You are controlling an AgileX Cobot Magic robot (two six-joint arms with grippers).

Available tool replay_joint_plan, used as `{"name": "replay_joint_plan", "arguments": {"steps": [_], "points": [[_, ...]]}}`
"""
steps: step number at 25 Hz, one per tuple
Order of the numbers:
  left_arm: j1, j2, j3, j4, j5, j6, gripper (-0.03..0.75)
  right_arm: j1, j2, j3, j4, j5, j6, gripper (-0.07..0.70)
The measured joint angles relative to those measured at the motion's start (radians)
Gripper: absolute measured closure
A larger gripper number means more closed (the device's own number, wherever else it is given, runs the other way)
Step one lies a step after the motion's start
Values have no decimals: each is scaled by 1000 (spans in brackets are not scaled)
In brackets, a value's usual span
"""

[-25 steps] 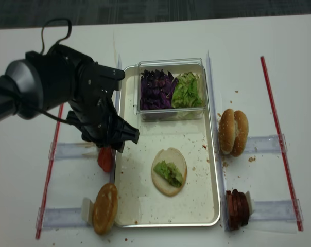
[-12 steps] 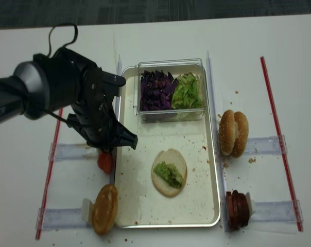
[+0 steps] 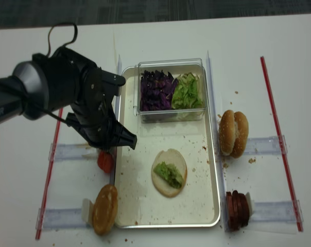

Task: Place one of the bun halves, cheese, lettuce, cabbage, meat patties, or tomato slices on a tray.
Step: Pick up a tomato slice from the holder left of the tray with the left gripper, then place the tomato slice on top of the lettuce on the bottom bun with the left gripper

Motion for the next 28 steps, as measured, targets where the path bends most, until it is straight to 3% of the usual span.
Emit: {"name": "replay_joint_plan", "arguments": {"steps": [12,18,24,28], "points": [[0,-118,0,-34,11,43,687,0,0,0,0,0,0,41],[0,-118,0,-387,11,359,689,0,0,0,0,0,0,41],[0,-118,0,-782,75,707,689,0,0,0,0,0,0,41],[0,-118,0,-970,116,840,689,0,0,0,0,0,0,41]]}}
